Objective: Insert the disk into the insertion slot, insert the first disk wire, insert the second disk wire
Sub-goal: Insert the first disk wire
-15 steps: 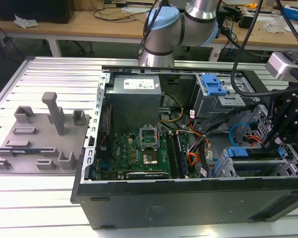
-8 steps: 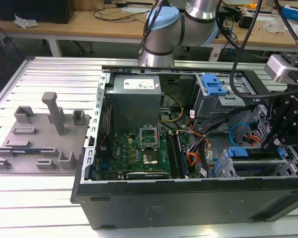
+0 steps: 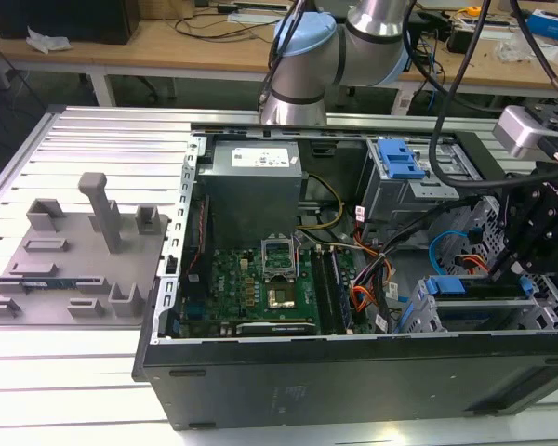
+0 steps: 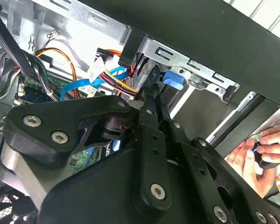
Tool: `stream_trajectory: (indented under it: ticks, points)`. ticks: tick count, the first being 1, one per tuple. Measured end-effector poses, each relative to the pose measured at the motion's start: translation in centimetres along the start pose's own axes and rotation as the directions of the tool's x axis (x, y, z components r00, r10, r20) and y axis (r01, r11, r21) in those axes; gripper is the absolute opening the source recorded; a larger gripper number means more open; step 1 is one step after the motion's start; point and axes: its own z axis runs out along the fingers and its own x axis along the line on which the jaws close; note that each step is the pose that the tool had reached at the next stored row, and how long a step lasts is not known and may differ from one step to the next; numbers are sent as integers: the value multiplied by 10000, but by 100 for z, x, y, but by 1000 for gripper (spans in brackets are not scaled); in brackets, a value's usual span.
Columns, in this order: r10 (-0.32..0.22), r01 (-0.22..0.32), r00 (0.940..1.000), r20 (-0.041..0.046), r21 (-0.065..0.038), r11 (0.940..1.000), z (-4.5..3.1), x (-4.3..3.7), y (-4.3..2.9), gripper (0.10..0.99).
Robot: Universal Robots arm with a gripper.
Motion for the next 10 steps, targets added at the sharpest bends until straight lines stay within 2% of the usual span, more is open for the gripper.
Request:
stream_trajectory:
  ticks: [1, 2, 3, 5, 10]
  points:
    - [-1, 1, 10000, 0, 0, 10000, 1, 0, 0, 176]
    - [-2, 2, 10000, -2, -1, 10000, -3, 1, 1, 235]
    - [-2, 2, 10000, -6, -1, 10000, -17, 1, 2, 235]
    - [-1, 1, 10000, -7, 0, 10000, -65, 4, 6, 361]
    - [4, -4, 10000, -79, 4, 10000, -231, -17, 19, 361]
